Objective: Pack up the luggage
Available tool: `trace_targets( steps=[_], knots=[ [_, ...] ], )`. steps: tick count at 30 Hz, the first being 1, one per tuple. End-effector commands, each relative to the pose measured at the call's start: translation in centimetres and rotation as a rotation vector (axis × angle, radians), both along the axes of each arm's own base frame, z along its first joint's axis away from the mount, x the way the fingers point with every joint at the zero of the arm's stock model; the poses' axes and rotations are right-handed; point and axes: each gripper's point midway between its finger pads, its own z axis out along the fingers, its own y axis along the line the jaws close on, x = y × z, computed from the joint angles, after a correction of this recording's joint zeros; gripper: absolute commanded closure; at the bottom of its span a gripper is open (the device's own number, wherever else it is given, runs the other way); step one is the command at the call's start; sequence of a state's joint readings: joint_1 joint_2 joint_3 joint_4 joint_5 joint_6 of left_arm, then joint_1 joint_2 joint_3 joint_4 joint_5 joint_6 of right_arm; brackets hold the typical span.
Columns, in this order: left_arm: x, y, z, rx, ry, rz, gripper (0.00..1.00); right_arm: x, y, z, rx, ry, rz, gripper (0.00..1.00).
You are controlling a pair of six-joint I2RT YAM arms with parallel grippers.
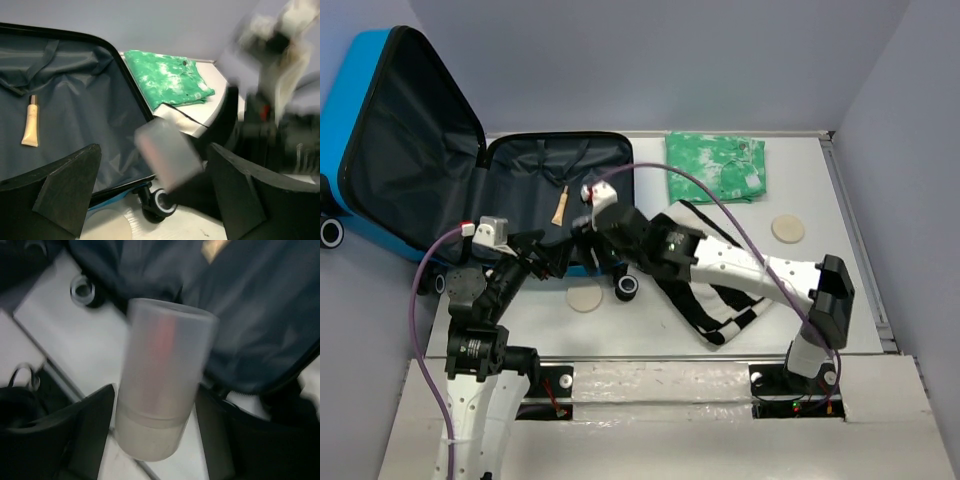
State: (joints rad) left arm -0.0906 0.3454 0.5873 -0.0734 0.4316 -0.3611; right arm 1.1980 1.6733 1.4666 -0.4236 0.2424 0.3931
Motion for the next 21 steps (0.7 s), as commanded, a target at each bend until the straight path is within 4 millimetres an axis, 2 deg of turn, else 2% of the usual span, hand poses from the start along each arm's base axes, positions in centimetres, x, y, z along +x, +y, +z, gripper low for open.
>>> trace_targets(
  steps=[1, 2, 6, 7, 9, 11, 13, 14, 15, 16, 17, 19, 21],
  knots=[
    [0.2, 0.0, 0.5, -0.009, -0.007, 0.006, 0.01, 10.6, 1.5, 7.3, 0.080, -0.206, -0.166, 0.06],
    [0.2, 0.1, 0.5, -0.009, -0.007, 0.009, 0.01, 11.1, 1.7, 7.2, 0.078, -0.195, -0.168, 0.00],
    [0.1, 0.3, 0.7, -0.013, -0.015, 0.020, 0.01, 9.3, 1.4, 4.0, 0.079, -0.103, -0.129, 0.01],
    [0.0, 0.3, 0.8, -0.014, -0.019, 0.022, 0.01, 8.3, 0.3, 0.2, 0.027, -0.054, -0.128, 0.03],
    [0.0, 0.4, 0.9, -0.015, -0.021, 0.031, 0.01, 6.0, 0.6, -0.6, 0.060, -0.031, -0.084, 0.10],
    [0.0, 0.8, 1.0, -0.019, -0.023, 0.050, 0.01, 5.3, 0.3, -2.6, 0.027, -0.012, -0.079, 0.10],
    [0.1, 1.7, 1.1, -0.025, -0.019, 0.103, 0.01, 6.0, -0.1, -4.3, -0.011, -0.017, -0.126, 0.11],
    [0.2, 2.0, 1.2, -0.028, -0.020, 0.122, 0.01, 6.0, 0.0, -4.6, -0.018, -0.014, -0.127, 0.15],
    [0.2, 2.4, 1.3, -0.032, -0.021, 0.149, 0.01, 5.9, 0.2, -4.7, -0.013, -0.005, -0.119, 0.25],
    [0.2, 3.2, 1.5, -0.037, -0.028, 0.195, 0.01, 5.7, 0.5, -4.8, -0.002, 0.001, -0.106, 0.28],
    [0.1, 3.8, 1.9, -0.044, -0.031, 0.224, 0.01, 4.5, 1.2, -4.9, 0.011, 0.017, -0.058, 0.31],
    [0.0, 5.7, 3.0, -0.060, -0.062, 0.336, 0.01, 3.3, 1.9, -5.1, 0.016, 0.012, -0.021, 0.33],
    [-0.7, 7.6, 4.6, -0.079, -0.081, 0.442, 0.01, 1.9, 2.8, -6.2, -0.008, 0.013, 0.001, 0.31]
  ],
)
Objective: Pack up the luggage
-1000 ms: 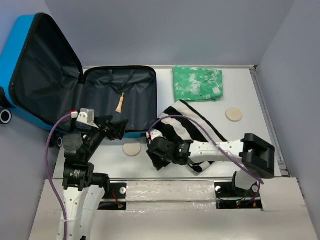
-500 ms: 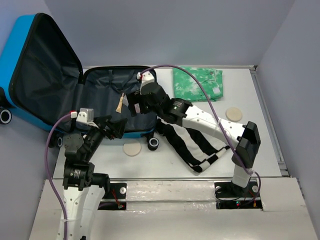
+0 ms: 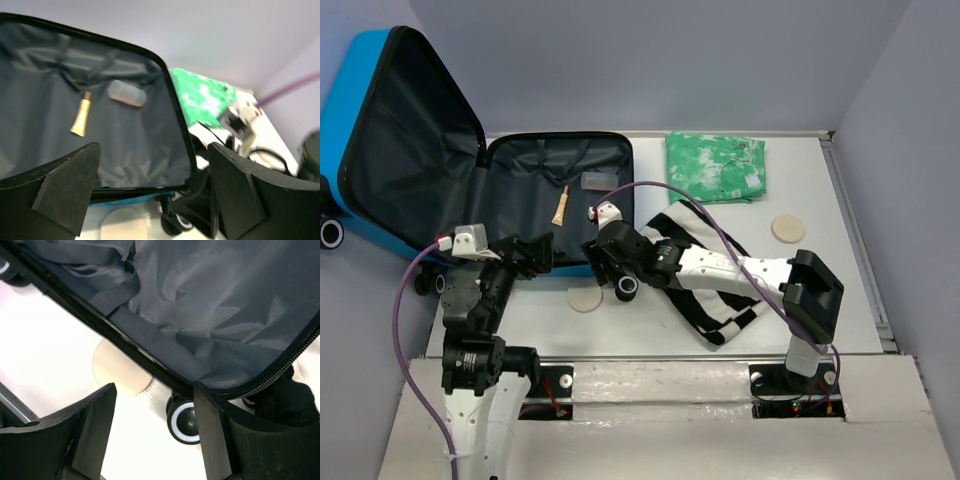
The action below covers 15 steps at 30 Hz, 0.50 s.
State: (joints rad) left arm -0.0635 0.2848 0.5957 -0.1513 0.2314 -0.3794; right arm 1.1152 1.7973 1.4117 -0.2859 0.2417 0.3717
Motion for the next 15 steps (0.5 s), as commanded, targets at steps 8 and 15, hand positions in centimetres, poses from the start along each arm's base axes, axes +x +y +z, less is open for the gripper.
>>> trace_targets(
  steps=[8, 15],
  knots=[
    [-2.3, 9.3, 5.5, -0.062, -0.104, 0.521, 0.01, -3.2, 4.9, -6.2, -0.021, 0.079, 0.058, 0.30],
    [-2.3, 7.8, 4.9, -0.042, -0.109, 0.436, 0.01, -3.9, 5.3, -10.1, -0.079, 0.123, 0.073, 0.32]
  ],
)
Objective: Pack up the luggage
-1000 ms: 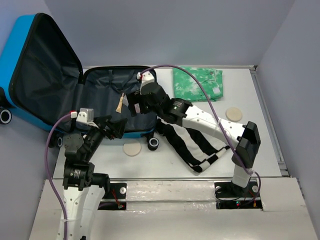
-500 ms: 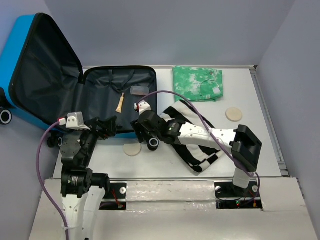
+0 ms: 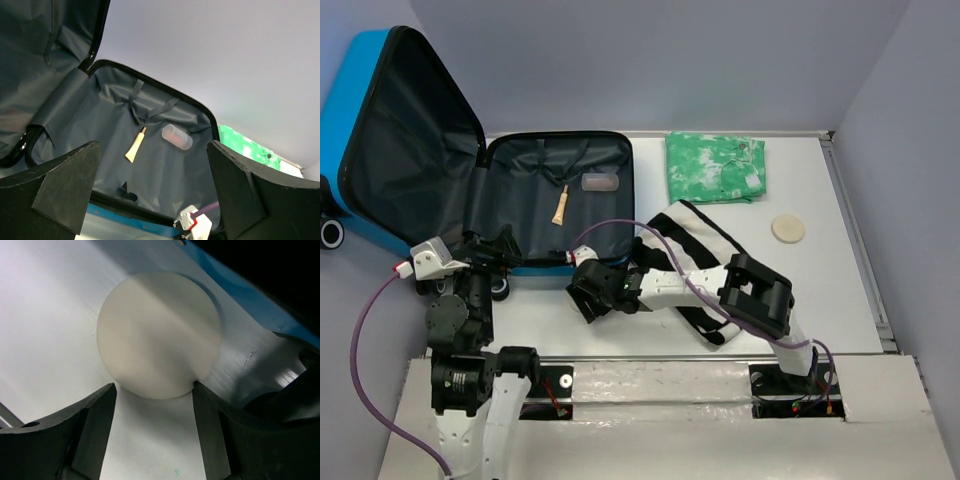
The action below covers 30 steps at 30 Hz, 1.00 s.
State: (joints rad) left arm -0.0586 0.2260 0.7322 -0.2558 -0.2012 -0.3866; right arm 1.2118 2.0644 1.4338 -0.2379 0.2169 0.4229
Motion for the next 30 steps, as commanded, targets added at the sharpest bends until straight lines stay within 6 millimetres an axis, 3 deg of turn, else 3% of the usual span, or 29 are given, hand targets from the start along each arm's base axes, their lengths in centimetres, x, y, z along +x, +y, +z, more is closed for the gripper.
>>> trace_targets(
  steps=[1, 2, 3, 6, 8, 10, 13, 14, 15, 17, 18, 20, 22, 25, 26, 27, 28, 29, 30],
  knots=[
    [-0.1, -0.1, 0.1, 0.012, -0.020, -0.006, 0.01, 0.5, 1.7, 0.7, 0.058, 0.010, -0.015, 0.33],
    [-0.1, -0.2, 0.1, 0.014, -0.020, -0.012, 0.01, 0.3, 1.6, 0.1, 0.049, 0.020, -0.012, 0.37],
    [-0.1, -0.3, 0.1, 0.015, -0.020, -0.016, 0.01, 0.3, 1.5, -0.5, 0.040, 0.028, -0.014, 0.57],
    [-0.1, -0.3, -0.1, 0.016, -0.017, -0.019, 0.01, 0.0, 1.1, -1.3, 0.018, 0.024, -0.028, 0.86],
    [0.0, -0.4, -0.1, 0.018, -0.017, -0.027, 0.01, -0.7, 1.0, -0.4, 0.015, -0.008, -0.021, 0.93],
    [0.0, -0.6, -0.1, 0.019, -0.019, -0.034, 0.01, -1.3, 0.8, 0.9, 0.020, -0.032, -0.015, 0.93],
    [0.1, -0.7, -0.1, 0.021, -0.017, -0.040, 0.01, -3.1, 0.5, 5.6, 0.067, -0.091, 0.015, 0.93],
    [0.1, -0.8, -0.1, 0.022, -0.017, -0.045, 0.01, -3.7, 0.5, 5.3, 0.056, -0.090, 0.026, 0.93],
    [0.2, -0.8, -0.2, 0.022, -0.014, -0.048, 0.01, -4.3, 0.5, 7.7, 0.101, -0.101, 0.037, 0.93],
    [0.2, -1.1, -0.1, 0.024, -0.020, -0.063, 0.01, -4.4, 0.2, 9.9, 0.140, -0.115, 0.041, 0.93],
    [0.2, -1.2, -0.2, 0.025, -0.018, -0.069, 0.01, -4.1, 0.0, 12.2, 0.176, -0.146, 0.033, 0.93],
    [0.3, -1.4, -0.2, 0.028, -0.018, -0.081, 0.01, -3.2, -0.1, 14.3, 0.178, -0.216, 0.041, 0.93],
    [0.6, -1.7, -0.5, 0.030, -0.012, -0.098, 0.01, -0.7, 0.2, 17.0, 0.188, -0.273, -0.003, 0.93],
    [0.6, -1.8, -0.5, 0.032, -0.010, -0.099, 0.01, 4.4, 0.0, 19.4, 0.213, -0.312, -0.052, 0.93],
    [0.6, -1.8, -0.4, 0.032, -0.010, -0.099, 0.01, 7.7, 0.0, 20.6, 0.237, -0.324, -0.088, 0.93],
    [0.5, -1.7, -0.4, 0.032, -0.011, -0.098, 0.01, 8.0, 0.7, 20.9, 0.247, -0.329, -0.089, 0.93],
    [0.5, -1.7, -0.4, 0.032, -0.011, -0.098, 0.01, 10.4, 0.3, 21.1, 0.265, -0.310, -0.102, 0.81],
    [0.5, -1.8, -0.4, 0.032, -0.013, -0.099, 0.01, 12.0, 1.4, 21.2, 0.283, -0.298, -0.097, 0.66],
    [0.4, -1.8, -0.3, 0.034, -0.016, -0.099, 0.01, 12.9, 0.8, 20.1, 0.251, -0.237, -0.079, 0.32]
  ],
)
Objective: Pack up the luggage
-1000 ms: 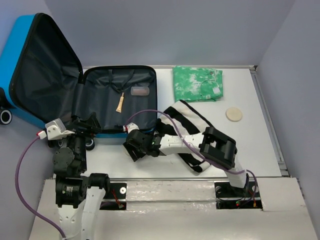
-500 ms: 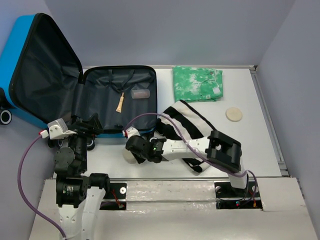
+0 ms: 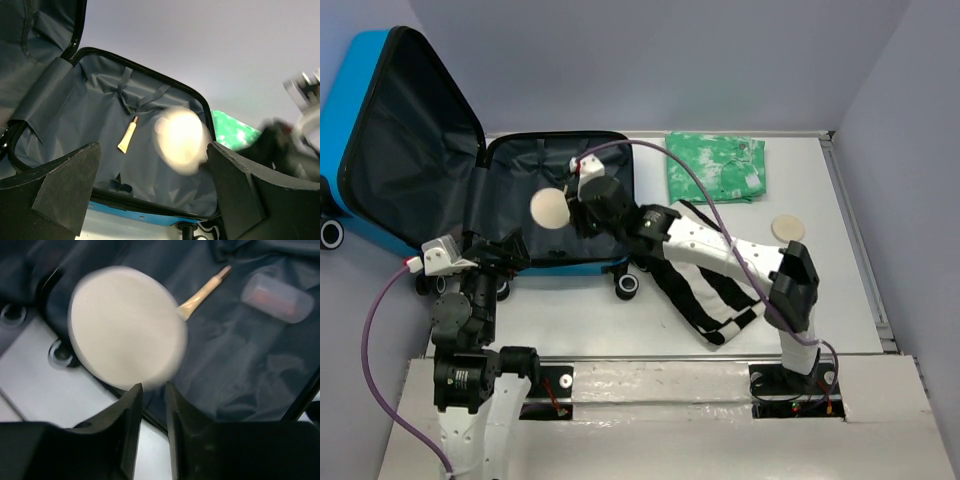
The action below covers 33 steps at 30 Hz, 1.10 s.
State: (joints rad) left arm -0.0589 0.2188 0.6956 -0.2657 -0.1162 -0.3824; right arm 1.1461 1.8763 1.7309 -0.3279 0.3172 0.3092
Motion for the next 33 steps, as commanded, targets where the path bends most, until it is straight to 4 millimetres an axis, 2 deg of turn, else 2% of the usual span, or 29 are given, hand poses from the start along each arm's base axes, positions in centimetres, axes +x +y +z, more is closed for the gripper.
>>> trace_targets(
  steps=[1, 2, 4, 5, 6, 7, 8, 9, 10, 13, 14, 15, 16, 17, 18, 19, 22, 23, 30, 32, 33],
  knots=[
    [-0.1, -0.3, 1.4, 0.016, -0.059, -0.018, 0.01, 7.2, -0.2, 0.8, -0.011, 0.037, -0.004, 0.17],
    [-0.1, -0.3, 1.5, 0.014, -0.060, -0.020, 0.01, 8.2, -1.2, -0.8, -0.060, 0.057, -0.034, 0.03],
    [-0.2, -0.4, 1.6, 0.016, -0.067, -0.026, 0.01, 8.8, -2.8, -0.5, -0.064, 0.050, -0.065, 0.00],
    [-0.3, -0.5, 1.6, 0.017, -0.073, -0.032, 0.01, 8.7, -4.5, -2.6, -0.100, 0.082, -0.091, 0.00],
    [-0.4, -0.6, 1.7, 0.017, -0.077, -0.036, 0.01, 8.7, -6.3, -0.2, -0.054, 0.059, -0.123, 0.01],
    [-0.5, -0.8, 1.8, 0.018, -0.082, -0.045, 0.01, 10.2, -8.7, 0.4, -0.029, 0.045, -0.190, 0.02],
    [-0.5, -0.9, 2.0, 0.020, -0.091, -0.051, 0.01, 10.5, -10.7, 0.5, -0.009, 0.056, -0.239, 0.02],
    [-0.6, -1.0, 2.0, 0.020, -0.093, -0.057, 0.01, 11.3, -13.5, 0.6, -0.009, 0.044, -0.326, 0.05],
    [-0.7, -1.1, 2.1, 0.020, -0.099, -0.062, 0.01, 12.1, -19.1, -0.2, -0.024, 0.051, -0.451, 0.06],
    [-0.9, -1.5, 2.2, 0.022, -0.110, -0.084, 0.01, 13.1, -29.8, -2.8, -0.009, 0.108, -0.738, 0.08],
    [-1.0, -1.5, 2.3, 0.023, -0.118, -0.088, 0.01, 12.7, -36.8, -4.8, 0.011, 0.154, -0.906, 0.08],
    [-1.2, -1.7, 2.4, 0.022, -0.122, -0.096, 0.01, 12.4, -39.5, -5.5, 0.037, 0.168, -0.963, 0.07],
    [-1.3, -1.8, 2.5, 0.022, -0.129, -0.101, 0.01, 10.8, -42.6, -8.6, 0.011, 0.213, -1.029, 0.07],
    [-1.3, -1.8, 2.6, 0.023, -0.132, -0.103, 0.01, 10.1, -45.0, -8.1, 0.054, 0.194, -1.087, 0.08],
    [-1.4, -1.9, 2.7, 0.022, -0.136, -0.110, 0.01, 9.8, -49.0, -8.7, 0.080, 0.197, -1.190, 0.12],
    [-1.5, -2.0, 2.7, 0.023, -0.139, -0.115, 0.01, 9.1, -50.4, -10.2, 0.100, 0.218, -1.214, 0.13],
    [-1.6, -2.2, 2.8, 0.024, -0.143, -0.127, 0.01, 8.8, -54.7, -11.5, 0.158, 0.258, -1.320, 0.17],
    [-1.6, -2.3, 2.8, 0.024, -0.143, -0.129, 0.01, 9.3, -55.3, -12.3, 0.165, 0.289, -1.330, 0.18],
    [-1.7, -2.3, 2.7, 0.024, -0.141, -0.133, 0.01, 12.9, -56.9, -14.7, 0.137, 0.374, -1.337, 0.21],
    [-1.8, -2.4, 2.8, 0.023, -0.146, -0.135, 0.01, 13.8, -57.1, -16.5, 0.114, 0.421, -1.339, 0.25],
    [-1.7, -2.4, 2.8, 0.023, -0.144, -0.135, 0.01, 14.2, -57.0, -18.0, 0.099, 0.460, -1.337, 0.30]
  ],
)
